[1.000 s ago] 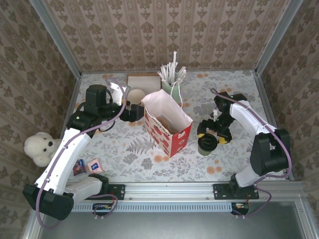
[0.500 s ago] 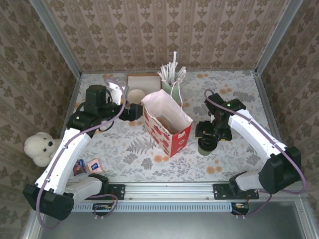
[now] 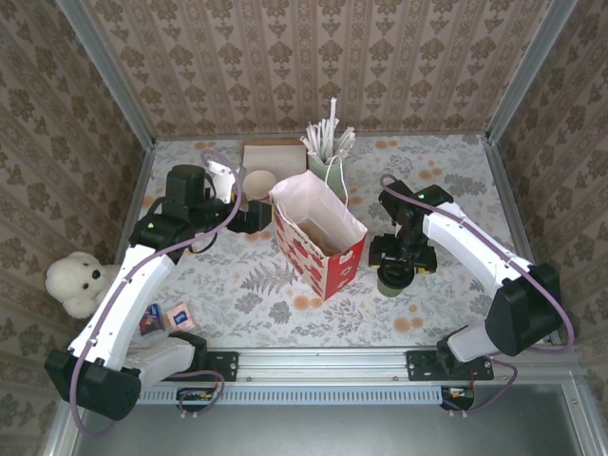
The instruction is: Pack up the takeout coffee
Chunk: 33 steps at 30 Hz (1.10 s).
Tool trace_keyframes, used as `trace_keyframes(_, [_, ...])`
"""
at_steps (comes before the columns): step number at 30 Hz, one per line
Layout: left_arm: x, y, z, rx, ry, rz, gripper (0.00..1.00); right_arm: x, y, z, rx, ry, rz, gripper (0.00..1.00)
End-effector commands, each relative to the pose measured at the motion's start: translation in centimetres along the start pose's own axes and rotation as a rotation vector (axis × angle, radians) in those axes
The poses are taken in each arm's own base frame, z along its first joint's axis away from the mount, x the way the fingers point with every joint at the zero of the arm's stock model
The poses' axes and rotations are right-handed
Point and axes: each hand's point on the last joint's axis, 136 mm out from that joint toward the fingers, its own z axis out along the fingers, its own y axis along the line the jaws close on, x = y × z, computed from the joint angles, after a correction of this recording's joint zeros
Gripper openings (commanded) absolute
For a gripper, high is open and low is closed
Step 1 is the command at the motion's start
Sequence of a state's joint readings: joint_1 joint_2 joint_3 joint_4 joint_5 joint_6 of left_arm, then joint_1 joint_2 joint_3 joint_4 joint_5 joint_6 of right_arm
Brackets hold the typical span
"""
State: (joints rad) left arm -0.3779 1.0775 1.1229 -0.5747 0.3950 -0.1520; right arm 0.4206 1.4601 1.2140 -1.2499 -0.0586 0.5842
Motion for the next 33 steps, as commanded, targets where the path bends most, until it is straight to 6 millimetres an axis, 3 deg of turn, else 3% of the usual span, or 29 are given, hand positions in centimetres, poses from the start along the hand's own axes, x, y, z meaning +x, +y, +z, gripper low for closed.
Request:
trace_keyframes(1, [0.0,0.2,-0.4,-0.010,-0.015,0.027,1.00,0.6,-0.3,-0.4,0.035,0.029,0.012,1.00])
trace_keyframes(33, [0.5,0.7,0.1,-0.026,0.001,0.012,1.00,0.5,-0.6,2.6,0.044,0.022,0.041,1.00])
